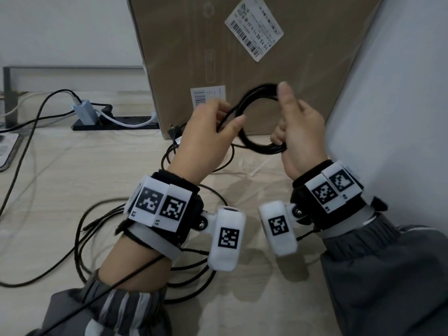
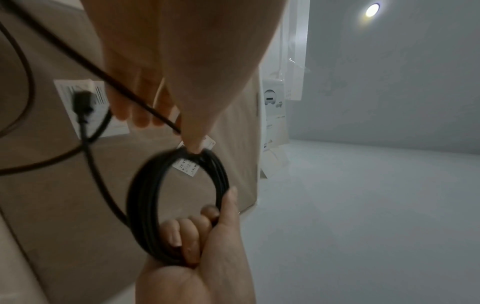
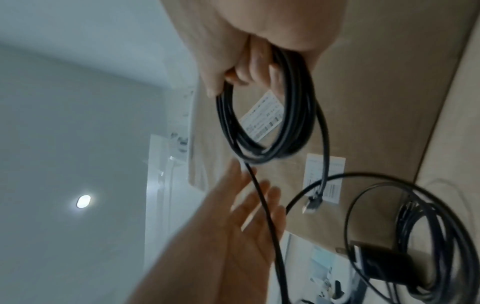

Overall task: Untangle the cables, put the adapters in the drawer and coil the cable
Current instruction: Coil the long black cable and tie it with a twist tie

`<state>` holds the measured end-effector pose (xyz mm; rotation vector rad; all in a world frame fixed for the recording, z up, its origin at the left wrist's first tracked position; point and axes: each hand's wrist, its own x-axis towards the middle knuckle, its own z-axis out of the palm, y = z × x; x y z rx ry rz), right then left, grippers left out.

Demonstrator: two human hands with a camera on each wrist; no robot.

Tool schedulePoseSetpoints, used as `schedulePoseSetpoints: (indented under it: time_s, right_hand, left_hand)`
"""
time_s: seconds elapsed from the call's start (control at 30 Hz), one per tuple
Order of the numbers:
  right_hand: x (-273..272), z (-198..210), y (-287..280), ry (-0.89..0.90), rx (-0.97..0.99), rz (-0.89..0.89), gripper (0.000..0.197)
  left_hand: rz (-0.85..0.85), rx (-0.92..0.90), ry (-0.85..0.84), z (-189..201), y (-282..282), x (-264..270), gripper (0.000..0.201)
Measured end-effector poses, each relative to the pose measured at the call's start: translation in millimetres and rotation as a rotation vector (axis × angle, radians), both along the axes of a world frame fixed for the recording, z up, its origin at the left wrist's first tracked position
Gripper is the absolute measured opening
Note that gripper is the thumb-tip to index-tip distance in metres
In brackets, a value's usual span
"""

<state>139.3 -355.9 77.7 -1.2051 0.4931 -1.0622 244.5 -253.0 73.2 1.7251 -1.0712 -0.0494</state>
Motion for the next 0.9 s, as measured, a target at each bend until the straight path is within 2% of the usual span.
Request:
schedulePoseSetpoints:
  time_s: [0.1,0.23,0.33,0.4,0.53,0.67,0.77,0.83,0.9]
  right_hand:
    - [-5,3,-9,-0.128,0.091,-0.165,0.033]
    - [-7,3,-11,-0.187,0.13,-0.208,0.035]
    - [-6,3,-8,-0.221,0.161,-0.159,0.039]
    - [-4,3,-6,-0.246,0.179,-0.112,0.041]
    - [0,0,1,-0.281,0.229,0.021,0.043]
    - [5,-4,11,-0.269,0.233,0.112,0.045]
    - [6,-1,15,-0.261,0.226,0.162,0.047]
    - [8,-1,16,-0.272,0.247,0.219,0.047]
    - [11,-6,16,-0.292,0.29,0.296,0.048]
  left_hand:
    - [0.051,-0.024,0.079,0,0,-1,0.019]
    - [0.008,0.143,0.107,-5,-2,-5,0.032]
    - [-0.087,0.178,0.126,-6,-2,-6,0.04]
    - [-0.144,0.163,0.198,-6,-3,-8,0.047]
    - [-0.137,0.164,0.348,-5,-6,-17,0.057]
    - [-0.17,0.292,0.504,-4,-6,-20,0.059]
    - [-0.217,0.156,0.674,-3,-8,-17,0.052]
    - [-0.206,0.003,0.728,-3,-9,-17,0.035]
    - [-0.174,-0.135,0.744,-4,-11,-17,0.028]
